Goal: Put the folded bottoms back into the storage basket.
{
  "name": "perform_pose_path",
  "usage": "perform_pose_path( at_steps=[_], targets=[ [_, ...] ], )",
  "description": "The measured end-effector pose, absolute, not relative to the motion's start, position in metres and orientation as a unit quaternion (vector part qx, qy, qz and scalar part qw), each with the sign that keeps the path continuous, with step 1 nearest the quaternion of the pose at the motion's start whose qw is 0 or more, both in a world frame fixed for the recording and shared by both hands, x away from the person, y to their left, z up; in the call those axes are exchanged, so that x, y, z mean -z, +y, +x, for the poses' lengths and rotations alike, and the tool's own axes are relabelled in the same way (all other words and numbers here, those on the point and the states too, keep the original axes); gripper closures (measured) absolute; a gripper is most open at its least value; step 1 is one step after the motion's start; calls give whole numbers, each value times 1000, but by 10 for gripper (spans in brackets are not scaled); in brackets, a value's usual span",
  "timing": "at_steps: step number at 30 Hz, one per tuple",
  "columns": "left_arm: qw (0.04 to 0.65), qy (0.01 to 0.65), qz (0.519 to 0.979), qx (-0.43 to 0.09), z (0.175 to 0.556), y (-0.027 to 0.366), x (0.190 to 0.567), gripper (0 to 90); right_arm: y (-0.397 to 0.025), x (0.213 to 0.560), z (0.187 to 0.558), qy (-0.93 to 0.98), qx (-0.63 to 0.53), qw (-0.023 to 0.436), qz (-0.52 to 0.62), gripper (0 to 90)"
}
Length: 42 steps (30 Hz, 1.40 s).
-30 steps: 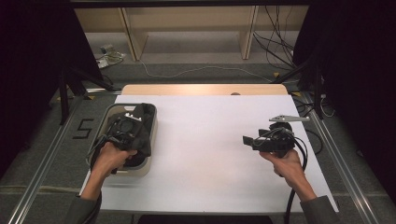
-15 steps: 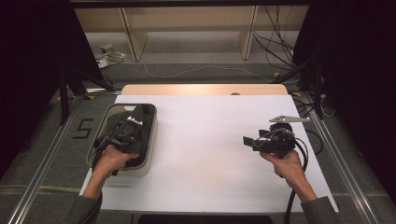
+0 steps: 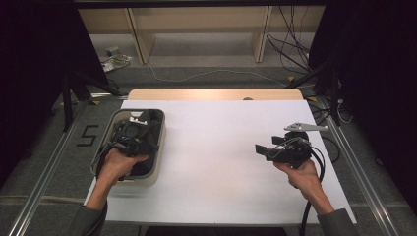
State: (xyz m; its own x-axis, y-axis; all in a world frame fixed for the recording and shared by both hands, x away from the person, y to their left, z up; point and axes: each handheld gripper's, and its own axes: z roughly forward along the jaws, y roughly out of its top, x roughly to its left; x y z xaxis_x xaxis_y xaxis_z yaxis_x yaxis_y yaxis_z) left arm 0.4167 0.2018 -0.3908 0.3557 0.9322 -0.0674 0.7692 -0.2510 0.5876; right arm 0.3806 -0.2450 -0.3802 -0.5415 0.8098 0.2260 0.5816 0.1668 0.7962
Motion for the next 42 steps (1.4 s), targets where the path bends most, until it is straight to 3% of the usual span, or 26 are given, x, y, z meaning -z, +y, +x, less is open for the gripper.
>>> perform_pose_path(
  at_steps=[20,42],
  targets=[
    [327,503,783,-163,407,174,379,207,-244,379,373,751,-468,128,448,220],
    [399,493,758,-153,402,166,374,166,-239,382,365,744,-493,136,430,159]
  ],
)
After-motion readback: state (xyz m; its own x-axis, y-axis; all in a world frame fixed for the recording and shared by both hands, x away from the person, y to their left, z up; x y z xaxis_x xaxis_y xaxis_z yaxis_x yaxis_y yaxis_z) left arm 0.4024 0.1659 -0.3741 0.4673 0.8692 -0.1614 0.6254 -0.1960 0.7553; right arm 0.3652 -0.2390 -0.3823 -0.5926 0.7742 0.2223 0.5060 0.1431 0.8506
